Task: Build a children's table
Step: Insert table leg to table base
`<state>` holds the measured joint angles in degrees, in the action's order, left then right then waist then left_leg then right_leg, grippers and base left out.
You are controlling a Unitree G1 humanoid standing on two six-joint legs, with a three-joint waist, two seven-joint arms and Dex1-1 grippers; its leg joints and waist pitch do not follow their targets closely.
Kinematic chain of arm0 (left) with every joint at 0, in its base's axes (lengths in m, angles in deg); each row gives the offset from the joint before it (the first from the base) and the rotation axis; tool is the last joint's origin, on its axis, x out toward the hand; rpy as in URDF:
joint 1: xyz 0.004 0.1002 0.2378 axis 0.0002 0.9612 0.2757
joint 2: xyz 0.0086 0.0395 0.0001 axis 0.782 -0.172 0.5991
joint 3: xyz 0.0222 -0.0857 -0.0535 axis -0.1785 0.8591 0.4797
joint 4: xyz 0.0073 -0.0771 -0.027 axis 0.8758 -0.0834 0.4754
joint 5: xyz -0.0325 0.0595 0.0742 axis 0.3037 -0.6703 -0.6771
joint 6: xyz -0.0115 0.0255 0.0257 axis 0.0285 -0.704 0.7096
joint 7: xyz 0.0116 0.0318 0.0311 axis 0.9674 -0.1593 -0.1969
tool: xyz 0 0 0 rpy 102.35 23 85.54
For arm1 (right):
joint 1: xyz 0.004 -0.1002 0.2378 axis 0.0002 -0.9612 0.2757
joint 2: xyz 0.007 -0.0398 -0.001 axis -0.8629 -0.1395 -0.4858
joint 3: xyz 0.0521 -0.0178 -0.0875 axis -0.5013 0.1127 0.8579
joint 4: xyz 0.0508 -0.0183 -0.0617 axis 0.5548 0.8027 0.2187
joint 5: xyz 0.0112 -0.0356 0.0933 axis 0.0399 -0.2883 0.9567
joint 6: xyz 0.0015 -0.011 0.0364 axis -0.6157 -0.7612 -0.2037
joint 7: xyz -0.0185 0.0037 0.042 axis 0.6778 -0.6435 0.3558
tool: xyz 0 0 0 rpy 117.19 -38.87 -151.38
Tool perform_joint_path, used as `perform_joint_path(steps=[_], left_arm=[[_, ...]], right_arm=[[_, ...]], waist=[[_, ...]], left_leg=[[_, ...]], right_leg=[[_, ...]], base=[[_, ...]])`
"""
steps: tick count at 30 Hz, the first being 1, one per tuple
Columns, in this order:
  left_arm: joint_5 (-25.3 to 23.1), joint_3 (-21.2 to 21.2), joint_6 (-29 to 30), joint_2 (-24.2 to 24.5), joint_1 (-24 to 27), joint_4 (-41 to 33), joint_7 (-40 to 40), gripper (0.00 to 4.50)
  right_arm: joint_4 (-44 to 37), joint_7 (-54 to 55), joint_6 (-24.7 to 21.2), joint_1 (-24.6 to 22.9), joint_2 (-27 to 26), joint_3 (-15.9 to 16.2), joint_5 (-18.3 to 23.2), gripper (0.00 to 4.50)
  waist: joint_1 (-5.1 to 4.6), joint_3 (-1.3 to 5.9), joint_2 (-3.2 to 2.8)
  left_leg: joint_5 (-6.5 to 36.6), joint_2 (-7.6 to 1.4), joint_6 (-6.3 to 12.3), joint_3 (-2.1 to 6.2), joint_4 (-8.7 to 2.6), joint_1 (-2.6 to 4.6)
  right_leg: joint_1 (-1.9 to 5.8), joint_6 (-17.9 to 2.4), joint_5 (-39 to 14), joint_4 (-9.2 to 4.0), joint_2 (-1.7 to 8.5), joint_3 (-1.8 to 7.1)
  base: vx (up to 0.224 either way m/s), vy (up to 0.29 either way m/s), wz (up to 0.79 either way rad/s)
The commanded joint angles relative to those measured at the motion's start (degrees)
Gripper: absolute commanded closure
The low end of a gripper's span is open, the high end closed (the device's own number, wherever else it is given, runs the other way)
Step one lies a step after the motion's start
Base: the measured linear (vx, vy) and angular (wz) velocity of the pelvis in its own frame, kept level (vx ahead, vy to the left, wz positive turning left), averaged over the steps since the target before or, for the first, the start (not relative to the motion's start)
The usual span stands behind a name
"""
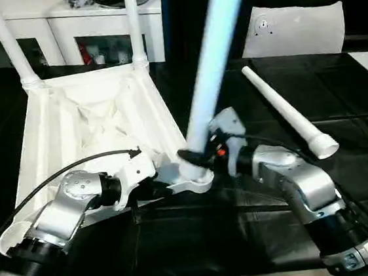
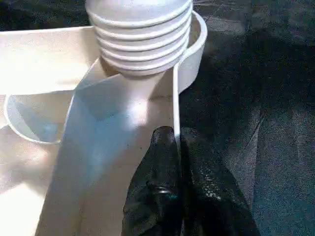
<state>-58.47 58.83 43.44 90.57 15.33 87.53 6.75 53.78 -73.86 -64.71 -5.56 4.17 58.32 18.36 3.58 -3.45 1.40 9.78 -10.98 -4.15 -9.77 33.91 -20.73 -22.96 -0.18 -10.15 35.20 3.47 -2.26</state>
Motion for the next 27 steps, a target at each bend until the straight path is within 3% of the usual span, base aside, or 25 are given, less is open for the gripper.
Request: perform_joint_path(steps=[1,3,4,10,17,27], left_arm=[[-0.04,-0.40,-0.69,-0.92,0.19,1.44,0.14,4.50],[-0.19,-0.40,-0.87,-0.92,0.12,1.62,0.08,4.50],[-0.16,-0.17,-1.16,-0.95,0.33,1.48,-0.29,4.50],[-0.02,0.22,-1.68,-1.41,0.77,0.89,-1.85,4.50],[-0.65,-0.41,-2.33,-1.33,0.56,0.42,-3.02,4.50],[-1.46,-0.24,-2.11,-1.53,0.84,0.16,-3.61,4.50]], right_arm=[[0.49,-0.52,-2.03,-0.52,1.58,0.50,-0.46,2.59],[0.16,-0.81,-2.21,-0.69,1.99,0.21,-0.31,2.59],[0.22,-1.04,-2.10,-0.94,2.62,0.18,-0.52,2.59],[0.49,-2.45,-3.30,-0.81,3.79,0.69,-0.55,2.59],[2.89,-4.42,-3.99,0.76,4.43,2.39,-1.17,2.59],[4.26,-6.86,-5.98,2.27,5.24,2.75,-0.85,2.59]], waist=[[-0.09,3.18,-0.01],[-0.09,3.25,0.06],[-0.01,3.26,-0.20],[0.02,3.34,0.23],[0.03,3.44,0.30],[0.00,3.41,0.61]], left_leg=[[20.23,-1.59,-2.89,0.80,-4.47,1.02],[19.85,-1.61,-2.65,0.76,-4.46,1.01],[19.71,-1.58,-2.65,0.78,-4.44,0.96],[19.16,-1.62,-2.27,0.68,-4.36,0.95],[18.96,-1.68,-2.32,0.67,-4.43,0.90],[20.68,-1.74,-2.52,0.82,-4.49,1.08]], right_leg=[[1.29,-4.69,-30.35,-5.63,4.06,2.26],[1.28,-4.85,-29.39,-5.54,3.99,2.30],[1.30,-4.96,-29.20,-5.52,4.05,2.32],[1.30,-5.49,-28.31,-5.41,3.97,2.31],[1.33,-6.01,-26.79,-5.27,3.99,2.35],[1.20,-5.48,-28.97,-5.52,4.07,2.26]], base=[[0.000,0.000,0.00],[0.000,0.000,0.00],[0.000,0.000,0.00],[0.000,0.000,0.00],[0.000,0.000,0.00],[0.000,0.000,0.00]])
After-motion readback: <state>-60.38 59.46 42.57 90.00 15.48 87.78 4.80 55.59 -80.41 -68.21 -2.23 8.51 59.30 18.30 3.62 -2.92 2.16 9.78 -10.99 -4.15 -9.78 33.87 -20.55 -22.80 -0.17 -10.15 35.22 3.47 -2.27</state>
